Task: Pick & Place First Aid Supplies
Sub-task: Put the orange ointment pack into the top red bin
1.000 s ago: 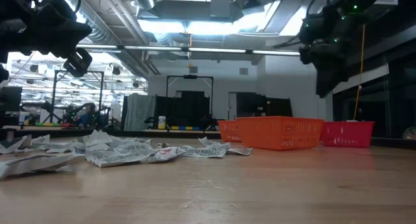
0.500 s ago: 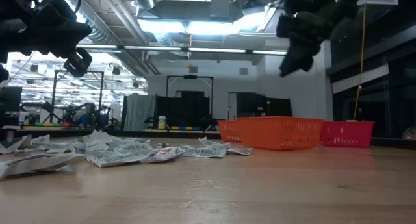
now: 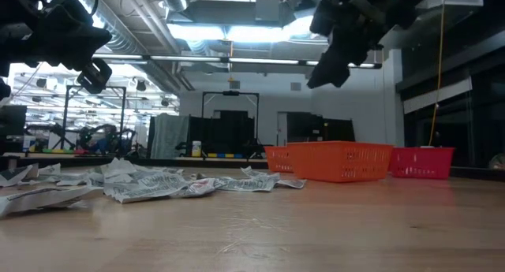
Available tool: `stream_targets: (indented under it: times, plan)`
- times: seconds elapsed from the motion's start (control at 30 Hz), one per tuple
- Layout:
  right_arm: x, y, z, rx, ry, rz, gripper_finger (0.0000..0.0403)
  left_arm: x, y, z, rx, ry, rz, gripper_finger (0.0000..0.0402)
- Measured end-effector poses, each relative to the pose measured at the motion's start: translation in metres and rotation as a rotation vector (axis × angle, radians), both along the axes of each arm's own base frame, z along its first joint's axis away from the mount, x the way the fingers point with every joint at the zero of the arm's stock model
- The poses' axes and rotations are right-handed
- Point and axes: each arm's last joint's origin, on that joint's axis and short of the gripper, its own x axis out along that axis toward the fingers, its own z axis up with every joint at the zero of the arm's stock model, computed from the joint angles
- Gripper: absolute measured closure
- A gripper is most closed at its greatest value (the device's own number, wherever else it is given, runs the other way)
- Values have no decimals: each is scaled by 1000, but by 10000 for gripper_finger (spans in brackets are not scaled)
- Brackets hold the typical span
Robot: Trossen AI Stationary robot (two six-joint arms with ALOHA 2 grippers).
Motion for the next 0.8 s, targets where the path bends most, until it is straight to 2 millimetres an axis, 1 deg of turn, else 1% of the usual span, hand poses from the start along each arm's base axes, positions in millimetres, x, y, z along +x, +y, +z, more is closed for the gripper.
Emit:
stream_targets:
  times: [0.2,0.27,0.43,0.6,0.8]
  plan:
    - [23,15,-23,-25,53,97,237,0,0,0,0,0,0,386]
    - [33,18,-27,-41,77,130,237,0,0,0,0,0,0,386]
    - [63,21,-26,-101,121,219,237,0,0,0,0,0,0,386]
    - [97,18,-23,-196,172,332,237,0,0,0,0,0,0,386]
    - [130,13,-28,-270,241,457,237,0,0,0,0,1,0,386]
